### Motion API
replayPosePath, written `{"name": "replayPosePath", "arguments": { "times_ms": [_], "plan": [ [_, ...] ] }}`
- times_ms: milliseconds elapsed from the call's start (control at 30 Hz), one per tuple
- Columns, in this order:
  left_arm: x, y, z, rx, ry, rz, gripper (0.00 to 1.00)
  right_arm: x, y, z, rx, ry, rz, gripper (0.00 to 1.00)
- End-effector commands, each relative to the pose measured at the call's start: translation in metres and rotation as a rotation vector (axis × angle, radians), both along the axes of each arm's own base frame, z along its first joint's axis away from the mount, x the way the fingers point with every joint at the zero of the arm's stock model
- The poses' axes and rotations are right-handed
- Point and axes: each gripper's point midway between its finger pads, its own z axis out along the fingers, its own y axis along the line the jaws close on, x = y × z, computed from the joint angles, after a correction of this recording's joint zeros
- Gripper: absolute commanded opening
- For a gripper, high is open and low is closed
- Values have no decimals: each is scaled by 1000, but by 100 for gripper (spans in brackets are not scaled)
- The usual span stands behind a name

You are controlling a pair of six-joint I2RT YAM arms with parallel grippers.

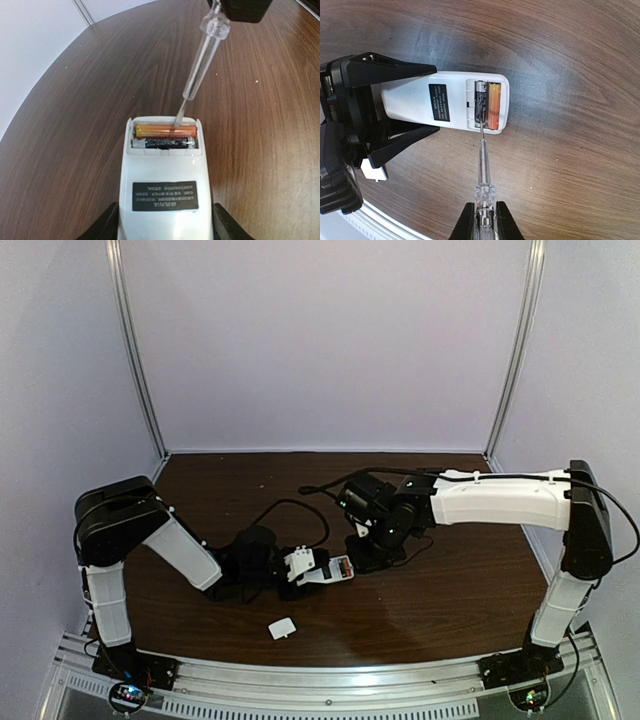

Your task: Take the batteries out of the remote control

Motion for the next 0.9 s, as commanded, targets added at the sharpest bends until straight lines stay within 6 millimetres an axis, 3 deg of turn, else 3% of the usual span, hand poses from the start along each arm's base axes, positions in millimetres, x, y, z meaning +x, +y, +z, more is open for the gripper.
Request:
{"name": "replayPosePath", "arguments": {
  "times_ms": [0, 867],
  "plan": [
    [4, -7, 7, -26, -30, -11, 0, 8, 2, -4, -26, -23, -7, 0],
    [1, -9, 6, -20, -31, -24, 0, 12, -1, -40, 23, 33, -18, 0]
  ]
}}
